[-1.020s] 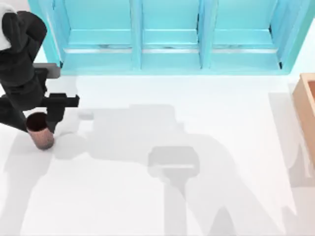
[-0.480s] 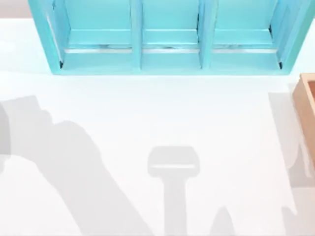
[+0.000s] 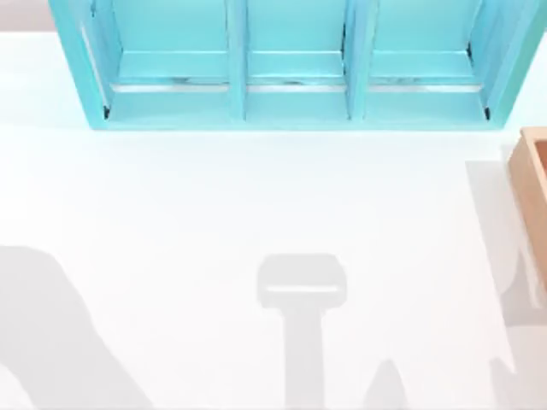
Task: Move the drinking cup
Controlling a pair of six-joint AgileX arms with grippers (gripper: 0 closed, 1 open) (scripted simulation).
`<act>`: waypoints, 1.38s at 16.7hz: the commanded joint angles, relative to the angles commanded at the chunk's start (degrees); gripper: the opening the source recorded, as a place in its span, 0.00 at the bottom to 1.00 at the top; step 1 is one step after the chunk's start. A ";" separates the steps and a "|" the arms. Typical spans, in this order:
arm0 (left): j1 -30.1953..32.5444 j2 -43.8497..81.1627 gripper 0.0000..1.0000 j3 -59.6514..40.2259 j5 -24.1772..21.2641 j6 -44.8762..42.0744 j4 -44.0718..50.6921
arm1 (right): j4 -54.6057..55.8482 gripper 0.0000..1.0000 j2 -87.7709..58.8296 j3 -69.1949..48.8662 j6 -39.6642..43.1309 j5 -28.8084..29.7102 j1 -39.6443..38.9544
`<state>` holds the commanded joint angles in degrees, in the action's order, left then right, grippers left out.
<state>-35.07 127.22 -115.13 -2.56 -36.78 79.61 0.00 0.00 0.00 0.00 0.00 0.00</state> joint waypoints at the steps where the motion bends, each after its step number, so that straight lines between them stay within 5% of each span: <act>1: 0.00 0.00 0.00 0.00 0.00 0.00 0.00 | 0.00 1.00 0.00 0.00 0.00 0.00 0.00; 15: 0.08 1.11 0.00 12.97 -0.01 0.06 -14.09 | 0.00 1.00 0.00 0.00 0.00 0.00 0.00; 23: 0.08 1.11 0.60 12.97 -0.01 0.06 -14.09 | 0.00 1.00 0.00 0.00 0.00 0.00 0.00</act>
<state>-34.99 128.33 -102.16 -2.57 -36.71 65.52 0.00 0.00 0.00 0.00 0.00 0.00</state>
